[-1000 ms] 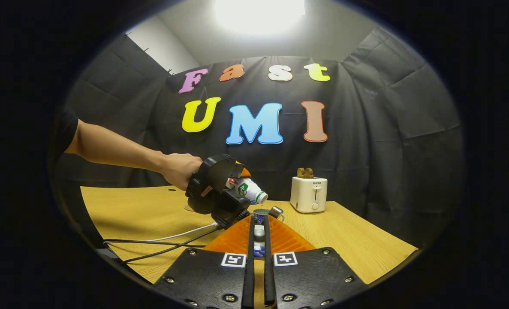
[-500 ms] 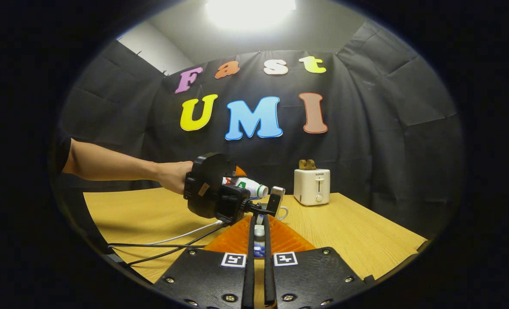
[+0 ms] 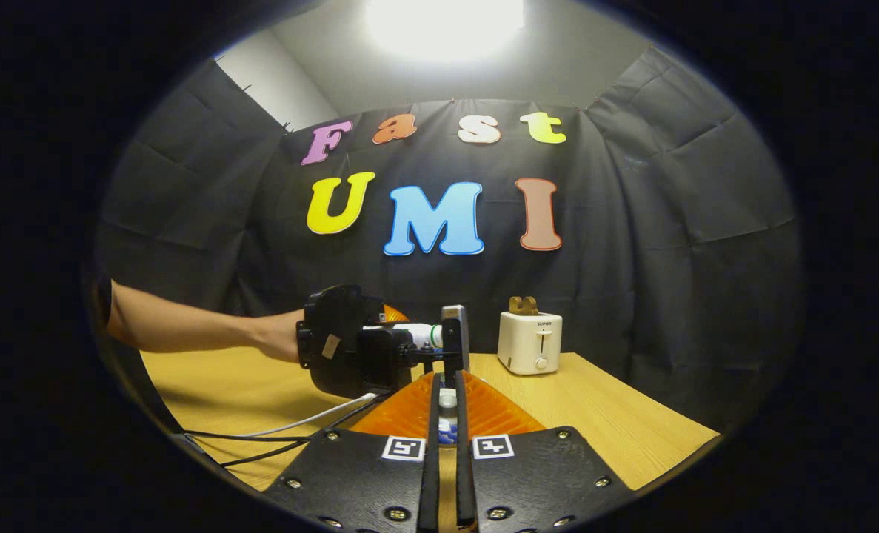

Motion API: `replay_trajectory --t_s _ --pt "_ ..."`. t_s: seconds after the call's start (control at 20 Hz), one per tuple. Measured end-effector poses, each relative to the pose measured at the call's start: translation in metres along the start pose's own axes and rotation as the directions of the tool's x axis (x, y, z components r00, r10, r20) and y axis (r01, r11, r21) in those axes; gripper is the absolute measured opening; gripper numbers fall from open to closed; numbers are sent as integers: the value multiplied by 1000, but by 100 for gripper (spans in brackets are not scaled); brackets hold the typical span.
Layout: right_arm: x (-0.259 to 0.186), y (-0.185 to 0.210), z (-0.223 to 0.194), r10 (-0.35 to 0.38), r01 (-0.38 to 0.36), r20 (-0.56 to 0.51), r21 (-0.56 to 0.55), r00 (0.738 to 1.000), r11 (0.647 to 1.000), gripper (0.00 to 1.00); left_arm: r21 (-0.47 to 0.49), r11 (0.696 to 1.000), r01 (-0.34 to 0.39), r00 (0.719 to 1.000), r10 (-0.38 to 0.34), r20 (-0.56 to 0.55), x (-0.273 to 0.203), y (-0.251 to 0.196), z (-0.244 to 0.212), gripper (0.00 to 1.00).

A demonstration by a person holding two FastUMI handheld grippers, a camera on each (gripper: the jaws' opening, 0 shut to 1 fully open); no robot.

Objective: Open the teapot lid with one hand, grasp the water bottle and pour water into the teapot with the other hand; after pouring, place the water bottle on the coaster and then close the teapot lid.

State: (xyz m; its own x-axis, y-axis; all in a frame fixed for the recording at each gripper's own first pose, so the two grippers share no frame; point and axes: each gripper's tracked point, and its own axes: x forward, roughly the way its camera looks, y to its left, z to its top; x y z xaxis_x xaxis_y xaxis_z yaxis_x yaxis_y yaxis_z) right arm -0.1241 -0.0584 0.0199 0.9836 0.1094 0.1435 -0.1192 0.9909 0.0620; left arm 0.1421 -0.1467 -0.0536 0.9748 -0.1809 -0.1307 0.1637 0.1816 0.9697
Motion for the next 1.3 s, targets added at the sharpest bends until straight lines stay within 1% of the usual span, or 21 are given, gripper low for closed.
replay_trajectory --t_s 0.1,0.15,0.25,0.3,0.35,0.4,0.5,0.6,0.7,0.8,0.85,0.9,0.95,1.0,1.05,1.1,1.25,1.3 --pt "10 -6 -1 -24 24 -17 33 1000 999 9 -146 989 -24 999 27 18 5 3 1 80" --pt "14 -8 0 -35 36 -26 49 999 998 9 -199 979 -48 998 55 26 5 6 -1 80" --pt "23 -16 -1 -64 66 -45 53 997 996 9 -306 950 -62 997 76 32 5 8 -5 80" --pt "29 -20 -1 -79 82 -53 51 995 995 9 -378 923 -72 996 88 26 3 10 -12 80" --pt "36 -20 -4 -81 84 -63 47 995 995 9 -438 896 -78 995 96 18 4 13 -18 75" --pt "44 -19 -6 -78 81 -75 41 994 996 9 -501 863 -70 996 88 13 7 14 -26 75" --pt "65 -19 -8 -76 79 -83 30 994 996 9 -617 785 -58 997 78 6 6 17 -40 75" --pt "97 -18 -14 -71 73 -86 26 994 997 9 -718 695 -47 998 70 3 7 16 -53 75" --pt "131 -18 -27 -63 68 -117 33 991 997 9 -780 624 -55 996 92 4 10 21 -62 78" --pt "160 -18 -32 -72 77 -135 37 988 996 9 -822 567 -46 995 96 11 1 28 -71 81" --pt "172 -16 -35 -70 77 -144 42 987 996 9 -837 546 -35 995 96 21 -3 32 -75 81" --pt "182 -12 -37 -66 73 -151 42 986 996 9 -843 536 -42 995 103 16 -4 37 -83 81" --pt "193 -10 -39 -65 70 -156 29 986 997 9 -846 530 -52 994 110 8 -3 40 -91 70" --pt "202 -7 -43 -65 65 -169 -1 984 998 9 -851 521 -61 994 113 -2 -5 40 -100 70" --pt "209 -7 -48 -72 67 -181 -35 981 997 9 -861 505 -65 994 111 -10 -9 43 -108 70" --pt "216 -6 -51 -70 62 -187 -46 980 997 9 -875 480 -64 993 117 -9 -12 46 -115 80" --pt "225 -7 -60 -84 75 -198 -51 977 996 9 -925 379 -42 991 131 8 -19 52 -124 80" --pt "226 -9 -63 -90 80 -204 -55 975 995 9 -934 355 -37 991 131 11 -19 53 -127 80"
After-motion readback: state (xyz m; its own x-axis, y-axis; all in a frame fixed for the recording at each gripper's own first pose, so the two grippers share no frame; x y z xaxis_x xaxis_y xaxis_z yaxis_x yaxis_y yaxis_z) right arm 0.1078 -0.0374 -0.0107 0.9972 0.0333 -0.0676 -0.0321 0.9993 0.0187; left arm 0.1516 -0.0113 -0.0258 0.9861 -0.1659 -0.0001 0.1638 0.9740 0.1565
